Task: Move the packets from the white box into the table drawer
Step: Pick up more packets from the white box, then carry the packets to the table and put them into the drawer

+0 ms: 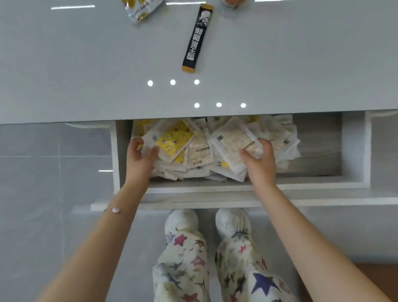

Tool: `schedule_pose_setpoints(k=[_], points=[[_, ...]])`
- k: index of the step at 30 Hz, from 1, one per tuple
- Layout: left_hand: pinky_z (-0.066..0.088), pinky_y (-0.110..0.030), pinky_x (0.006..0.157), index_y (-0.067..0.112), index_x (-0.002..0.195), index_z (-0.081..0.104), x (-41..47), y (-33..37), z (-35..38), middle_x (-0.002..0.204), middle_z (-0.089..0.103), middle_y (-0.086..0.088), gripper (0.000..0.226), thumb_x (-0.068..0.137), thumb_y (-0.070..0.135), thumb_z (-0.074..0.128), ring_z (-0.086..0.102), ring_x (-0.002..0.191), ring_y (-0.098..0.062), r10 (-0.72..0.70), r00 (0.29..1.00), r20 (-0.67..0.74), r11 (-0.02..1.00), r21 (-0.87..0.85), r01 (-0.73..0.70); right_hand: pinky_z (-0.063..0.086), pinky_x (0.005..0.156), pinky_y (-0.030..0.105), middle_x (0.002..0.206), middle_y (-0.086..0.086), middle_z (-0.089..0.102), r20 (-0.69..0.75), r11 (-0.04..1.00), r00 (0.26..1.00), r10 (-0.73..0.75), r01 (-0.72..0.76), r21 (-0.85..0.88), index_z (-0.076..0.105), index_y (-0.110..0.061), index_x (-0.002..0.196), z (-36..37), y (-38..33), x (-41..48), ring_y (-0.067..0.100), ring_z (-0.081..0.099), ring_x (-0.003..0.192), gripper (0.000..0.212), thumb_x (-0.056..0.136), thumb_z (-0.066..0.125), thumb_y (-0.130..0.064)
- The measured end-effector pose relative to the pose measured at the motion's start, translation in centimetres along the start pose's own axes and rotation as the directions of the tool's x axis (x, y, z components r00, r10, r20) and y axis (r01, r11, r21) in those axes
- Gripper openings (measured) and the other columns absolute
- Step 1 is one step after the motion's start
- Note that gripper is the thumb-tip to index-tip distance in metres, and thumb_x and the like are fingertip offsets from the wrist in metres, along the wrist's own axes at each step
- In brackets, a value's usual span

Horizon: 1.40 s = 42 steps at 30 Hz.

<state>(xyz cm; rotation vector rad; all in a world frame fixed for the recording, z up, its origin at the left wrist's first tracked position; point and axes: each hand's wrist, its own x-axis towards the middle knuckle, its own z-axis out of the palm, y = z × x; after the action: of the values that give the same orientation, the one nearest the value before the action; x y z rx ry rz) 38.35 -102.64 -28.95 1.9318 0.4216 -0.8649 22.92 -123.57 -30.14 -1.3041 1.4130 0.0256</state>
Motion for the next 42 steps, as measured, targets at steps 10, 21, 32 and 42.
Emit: schedule_pose_setpoints(k=[10, 21, 32, 42], points=[[0.040, -0.005, 0.066, 0.018, 0.132, 0.046, -11.0, 7.9, -4.5, 0.108, 0.056, 0.013, 0.040, 0.093, 0.017, 0.057, 0.050, 0.075, 0.020, 0.290, 0.957, 0.010, 0.882, 0.386, -0.272, 0.032, 0.108, 0.037, 0.142, 0.006, 0.042, 0.140, 0.797, 0.945, -0.294, 0.324, -0.509, 0.044, -0.019, 0.139, -6.1, -9.1, -9.8, 0.024, 0.037, 0.133, 0.054, 0.089, 0.062, -0.028], [0.019, -0.046, 0.113, 0.025, 0.142, 0.042, -33.0, 20.6, -12.7, 0.153, 0.032, -0.009, 0.056, 0.092, 0.044, 0.054, 0.026, 0.141, -0.032, 0.538, 0.834, 0.124, 0.435, 0.806, -0.401, 0.021, 0.113, 0.043, 0.149, 0.006, 0.034, 0.518, 0.113, 0.735, -0.436, 0.616, -0.779, 0.025, -0.026, 0.148, -10.6, -26.5, -31.8, 0.028, 0.024, 0.140, 0.063, 0.092, 0.048, -0.042], [0.005, -0.044, 0.118, 0.034, 0.150, 0.022, -45.8, 23.4, -26.8, 0.161, 0.002, -0.005, 0.065, 0.093, 0.054, 0.044, 0.005, 0.147, -0.030, 0.562, 0.811, -0.160, 0.570, 0.785, -0.240, 0.011, 0.117, 0.047, 0.153, 0.007, 0.024, 0.778, -0.232, 0.451, -0.437, 0.779, -0.582, 0.012, -0.026, 0.152, -4.8, -34.8, -49.0, 0.032, 0.013, 0.143, 0.069, 0.093, 0.047, -0.038], [0.004, -0.045, 0.117, 0.032, 0.151, 0.022, -52.6, 14.9, -45.6, 0.161, 0.002, -0.006, 0.066, 0.093, 0.053, 0.046, 0.002, 0.147, -0.029, 0.431, 0.731, -0.528, 0.744, 0.667, 0.044, 0.028, 0.104, 0.038, 0.139, 0.006, 0.046, 0.920, -0.448, 0.026, -0.390, 0.868, -0.214, 0.030, -0.024, 0.146, 10.1, -35.6, -67.4, 0.028, 0.036, 0.131, 0.064, 0.090, 0.052, -0.042]])
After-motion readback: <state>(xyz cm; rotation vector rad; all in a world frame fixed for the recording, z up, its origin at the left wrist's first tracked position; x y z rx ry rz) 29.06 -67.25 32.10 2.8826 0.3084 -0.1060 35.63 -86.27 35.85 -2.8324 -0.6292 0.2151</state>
